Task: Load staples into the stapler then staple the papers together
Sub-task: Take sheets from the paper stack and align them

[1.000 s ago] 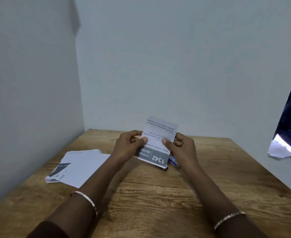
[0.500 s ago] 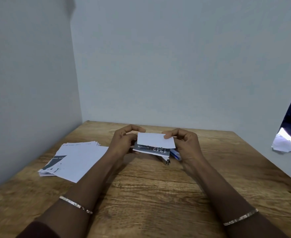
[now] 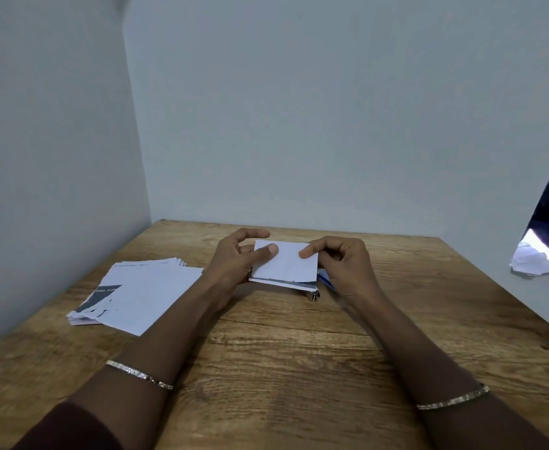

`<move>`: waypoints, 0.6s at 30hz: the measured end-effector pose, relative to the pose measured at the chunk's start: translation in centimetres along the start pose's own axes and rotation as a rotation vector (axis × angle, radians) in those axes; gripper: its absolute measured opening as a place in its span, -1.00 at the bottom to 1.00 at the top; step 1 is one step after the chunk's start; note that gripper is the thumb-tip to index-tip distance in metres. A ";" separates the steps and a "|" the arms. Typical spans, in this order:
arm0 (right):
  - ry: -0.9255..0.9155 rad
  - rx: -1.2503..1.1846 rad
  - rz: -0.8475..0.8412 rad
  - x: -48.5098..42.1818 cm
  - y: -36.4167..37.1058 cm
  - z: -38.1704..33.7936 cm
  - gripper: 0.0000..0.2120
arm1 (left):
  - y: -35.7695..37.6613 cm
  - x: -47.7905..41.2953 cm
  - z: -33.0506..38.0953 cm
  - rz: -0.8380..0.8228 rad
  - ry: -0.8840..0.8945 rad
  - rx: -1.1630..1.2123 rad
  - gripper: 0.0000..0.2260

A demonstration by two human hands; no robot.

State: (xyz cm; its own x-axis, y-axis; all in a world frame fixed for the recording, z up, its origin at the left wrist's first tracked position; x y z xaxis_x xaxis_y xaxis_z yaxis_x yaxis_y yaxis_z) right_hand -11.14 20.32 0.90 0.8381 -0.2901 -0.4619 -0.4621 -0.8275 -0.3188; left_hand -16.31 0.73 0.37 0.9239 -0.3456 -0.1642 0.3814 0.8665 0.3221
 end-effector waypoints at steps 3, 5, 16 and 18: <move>0.025 -0.031 -0.018 0.1 0.1 0.3 -0.63 | -0.2 -0.2 0.1 0.001 0.025 0.031 -0.66; 0.042 -0.057 -0.034 0.3 0.1 0.0 -0.66 | -0.3 -0.4 0.1 0.001 0.045 0.038 -0.66; 0.189 -0.264 -0.164 1.2 1.4 -0.4 -0.69 | -1.4 -0.7 0.7 0.047 0.144 0.064 -0.67; 0.189 -0.288 -0.148 1.2 1.2 -0.4 -0.73 | -1.3 -0.7 0.7 0.046 0.146 0.062 -0.67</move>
State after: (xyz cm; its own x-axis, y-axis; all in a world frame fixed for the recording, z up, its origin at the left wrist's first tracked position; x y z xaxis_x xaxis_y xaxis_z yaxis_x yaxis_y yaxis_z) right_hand -10.62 18.79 0.26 0.9409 -0.2185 -0.2586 -0.2540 -0.9606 -0.1125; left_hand -17.47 -0.39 0.71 0.9279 -0.2455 -0.2805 0.3437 0.8548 0.3888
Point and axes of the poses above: each hand's wrist, its own x-axis away from the middle knuckle, its own y-axis out of the palm, z = x × y, the point moved 8 cm from there along -x, towards the middle knuckle, and after that the axes turned 15 degrees about x, right-handed, at the moved point
